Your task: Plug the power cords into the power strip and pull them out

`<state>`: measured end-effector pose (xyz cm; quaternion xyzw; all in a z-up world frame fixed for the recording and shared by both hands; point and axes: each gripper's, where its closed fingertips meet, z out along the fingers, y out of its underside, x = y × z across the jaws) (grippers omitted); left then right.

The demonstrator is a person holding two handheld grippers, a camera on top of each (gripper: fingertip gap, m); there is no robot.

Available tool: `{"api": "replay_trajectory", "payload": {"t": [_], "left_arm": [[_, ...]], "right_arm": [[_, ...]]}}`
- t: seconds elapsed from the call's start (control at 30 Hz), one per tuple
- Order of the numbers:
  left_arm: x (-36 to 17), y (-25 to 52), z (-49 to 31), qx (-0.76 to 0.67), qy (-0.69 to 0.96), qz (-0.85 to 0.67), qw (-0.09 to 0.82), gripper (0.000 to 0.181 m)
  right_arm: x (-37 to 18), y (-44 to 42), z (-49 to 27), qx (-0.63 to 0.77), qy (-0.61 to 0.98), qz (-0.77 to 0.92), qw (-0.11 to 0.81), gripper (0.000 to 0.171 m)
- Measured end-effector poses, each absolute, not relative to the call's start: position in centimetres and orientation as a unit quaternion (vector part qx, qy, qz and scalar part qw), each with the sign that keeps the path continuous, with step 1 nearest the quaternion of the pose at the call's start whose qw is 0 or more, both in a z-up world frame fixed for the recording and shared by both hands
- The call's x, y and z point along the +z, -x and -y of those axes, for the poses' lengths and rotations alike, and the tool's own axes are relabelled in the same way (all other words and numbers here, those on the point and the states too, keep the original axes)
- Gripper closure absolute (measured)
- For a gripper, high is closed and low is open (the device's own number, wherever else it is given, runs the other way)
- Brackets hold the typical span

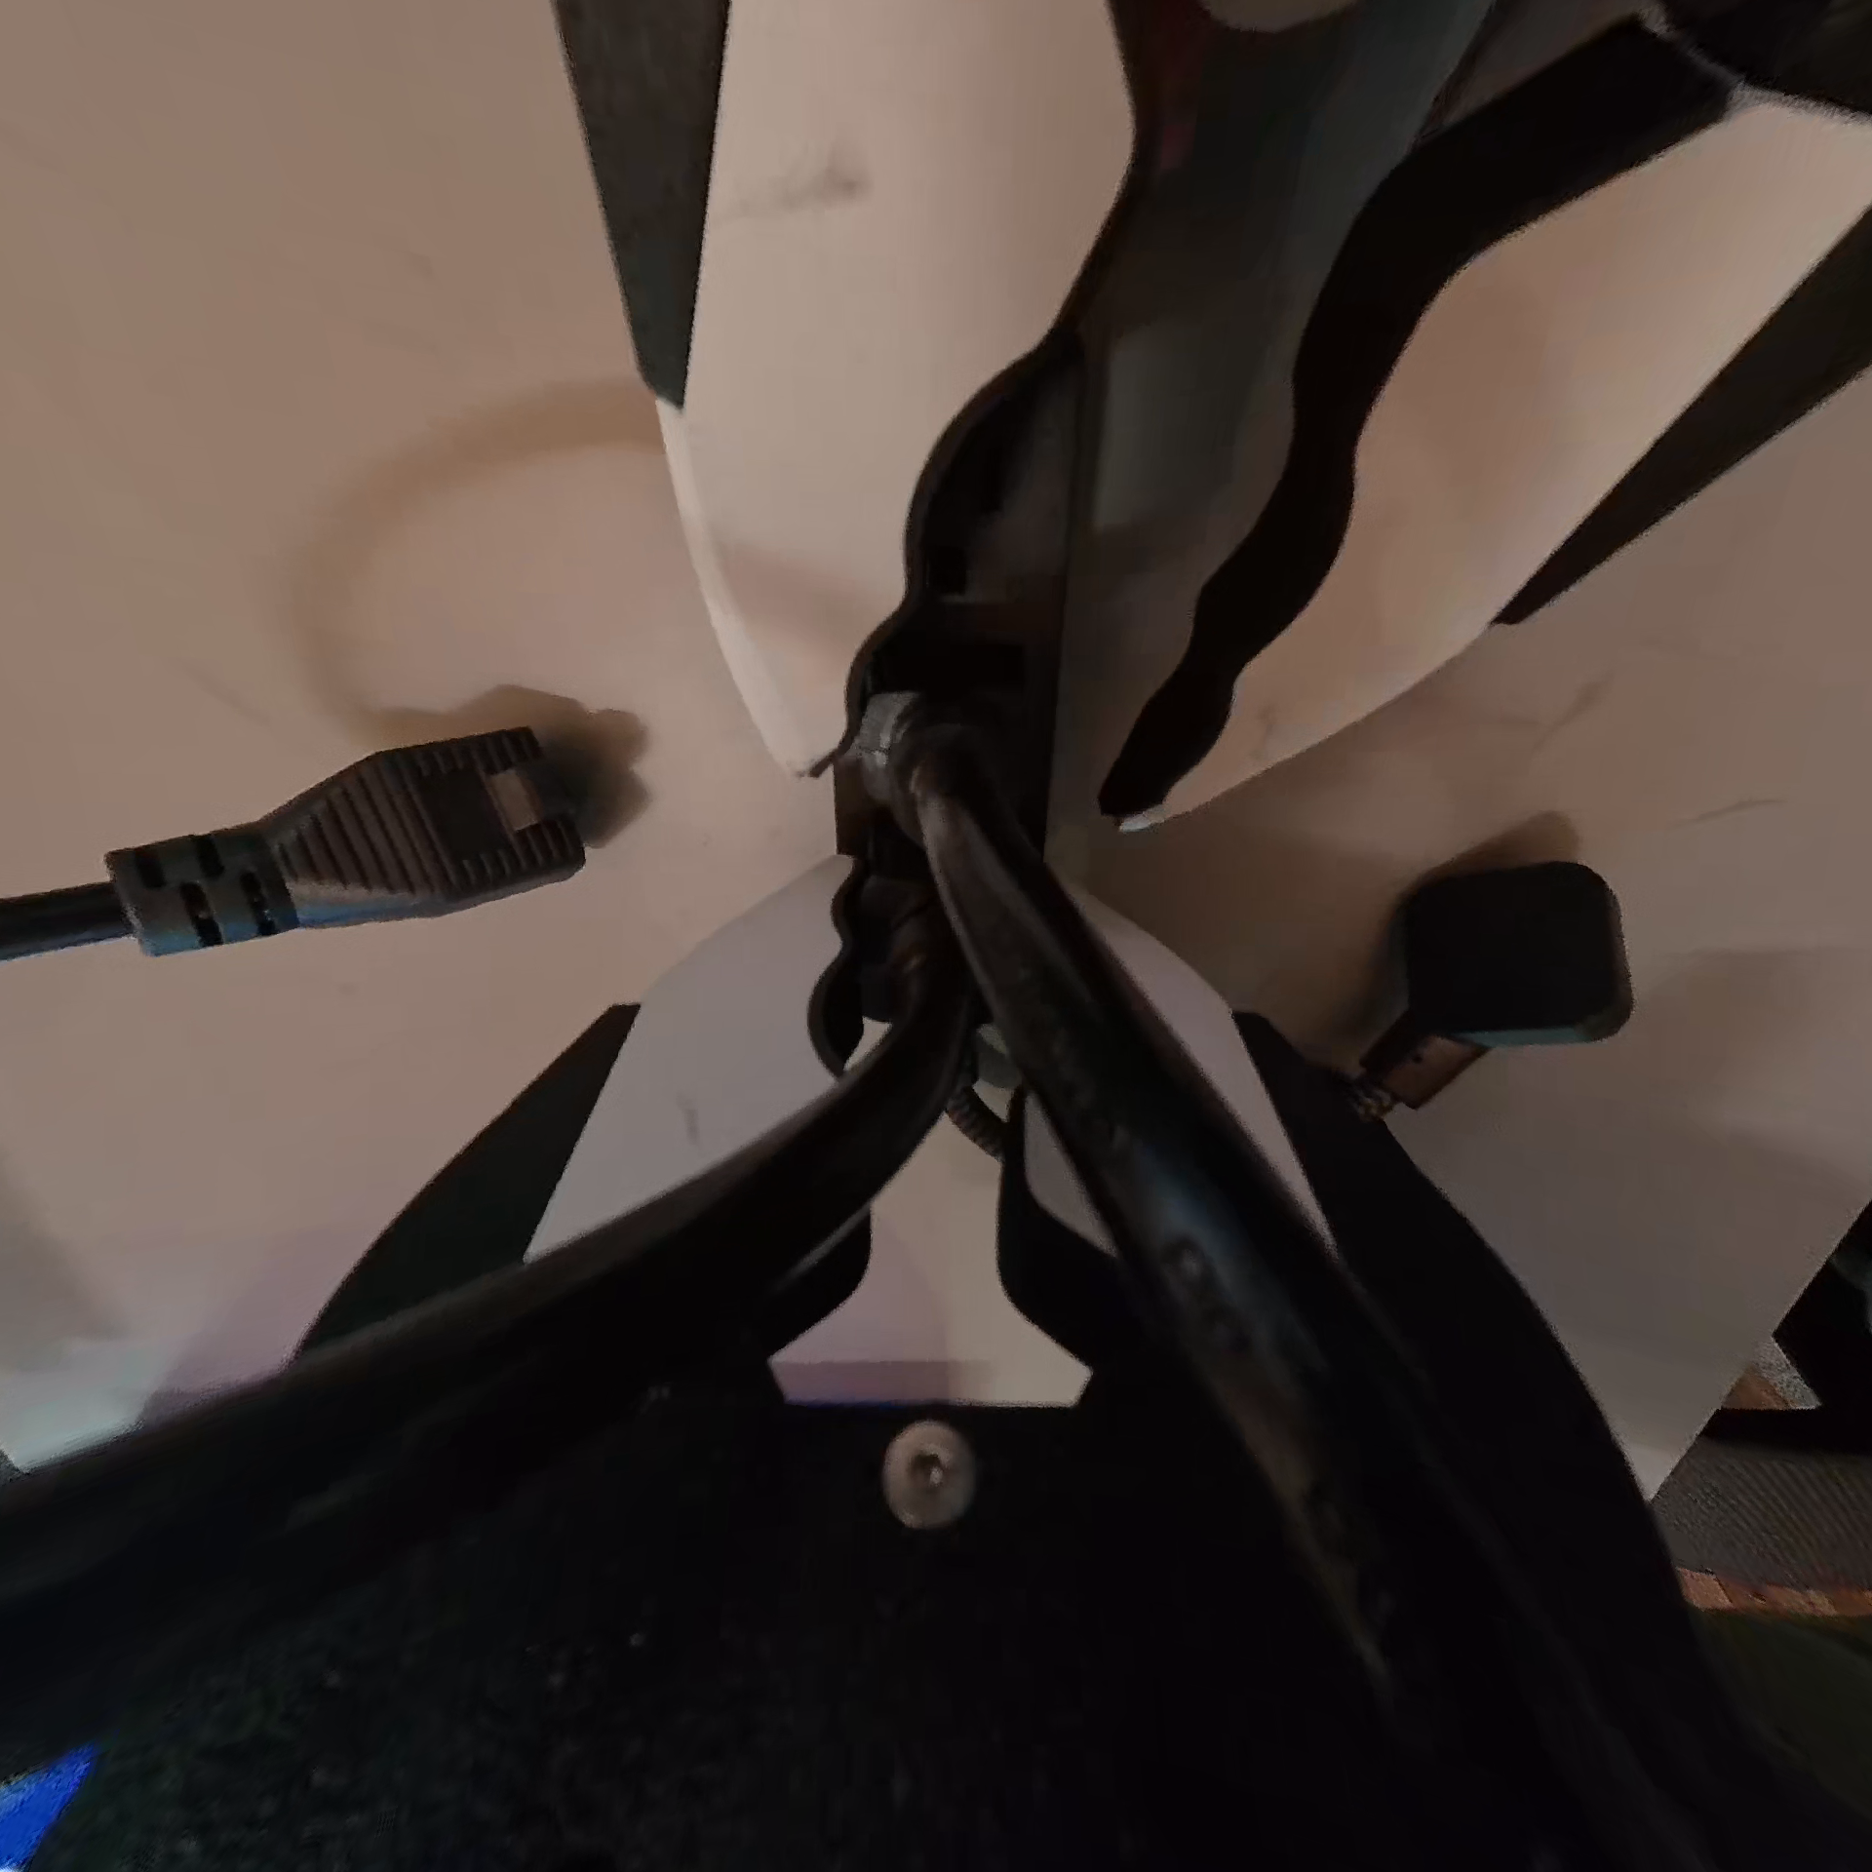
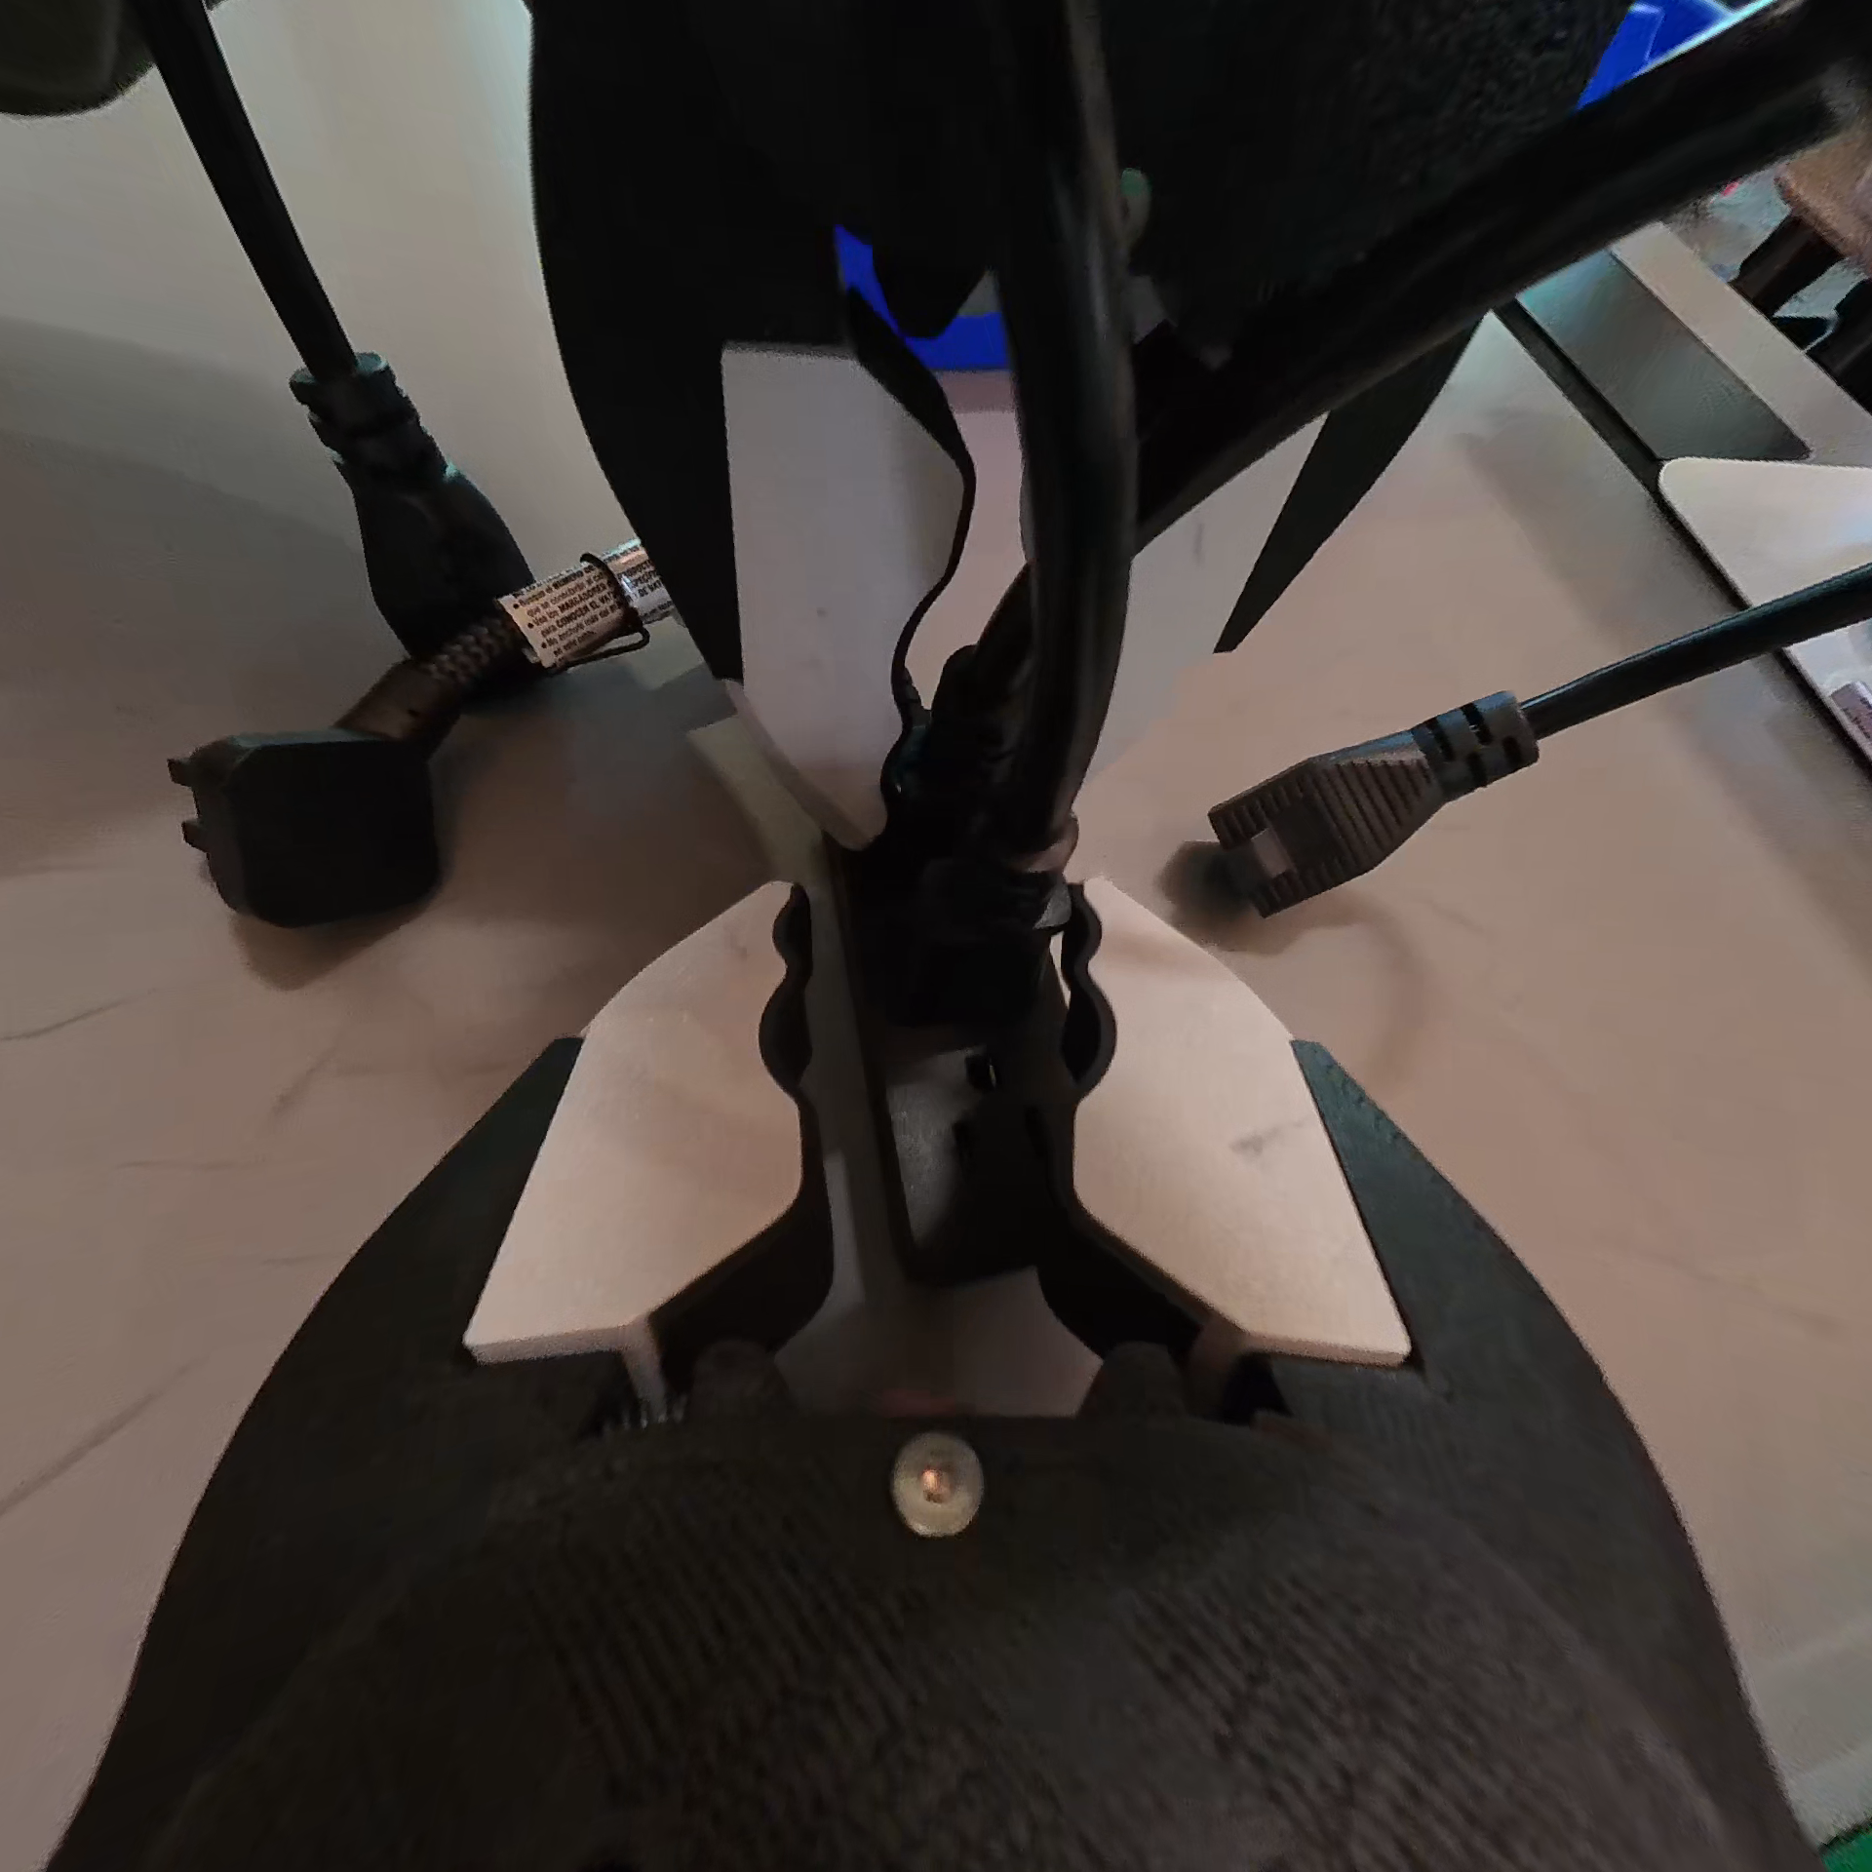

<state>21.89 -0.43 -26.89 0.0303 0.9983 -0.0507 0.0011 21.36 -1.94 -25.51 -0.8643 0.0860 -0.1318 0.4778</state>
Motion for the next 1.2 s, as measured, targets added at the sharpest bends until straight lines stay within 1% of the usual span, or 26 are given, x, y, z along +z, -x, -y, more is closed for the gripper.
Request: {"api": "replay_trajectory", "payload": {"t": [0.17, 0.23, 0.33, 0.4, 0.5, 0.6, 0.93, 1.2], "left_arm": [[-26.9, -21.9, 0.4, -0.054, -0.030, -0.998, 0.001, 0.158], [-26.9, -21.9, 0.4, -0.052, -0.031, -0.998, 0.002, 0.158], [-26.9, -21.9, 0.5, -0.054, -0.031, -0.998, 0.001, 0.158], [-26.9, -21.9, 0.5, -0.055, -0.031, -0.998, 0.001, 0.159], [-26.9, -21.9, 0.5, -0.054, -0.032, -0.998, 0.001, 0.158], [-26.9, -21.8, 0.5, -0.053, -0.031, -0.998, 0.002, 0.157], [-26.9, -21.9, 0.5, -0.052, -0.023, -0.998, 0.002, 0.158], [-26.9, -21.8, 0.5, -0.049, -0.017, -0.999, 0.004, 0.157]], "right_arm": [[-25.5, -21.4, 2.0, -0.128, 0.865, -0.084, 0.478, 0.125], [-25.4, -22.0, 2.6, -0.142, 0.862, -0.080, 0.480, 0.142], [-24.8, -21.8, 2.8, -0.114, 0.853, -0.076, 0.503, 0.145], [-23.6, -21.8, 2.6, -0.129, 0.832, -0.063, 0.536, 0.147], [-23.0, -21.7, 2.7, -0.108, 0.820, -0.055, 0.559, 0.148], [-23.8, -21.6, 2.9, -0.109, 0.836, -0.033, 0.536, 0.147], [-23.7, -21.7, 2.8, -0.083, 0.833, 0.040, 0.545, 0.148], [-23.7, -21.7, 2.8, -0.134, 0.829, 0.048, 0.541, 0.146]]}}
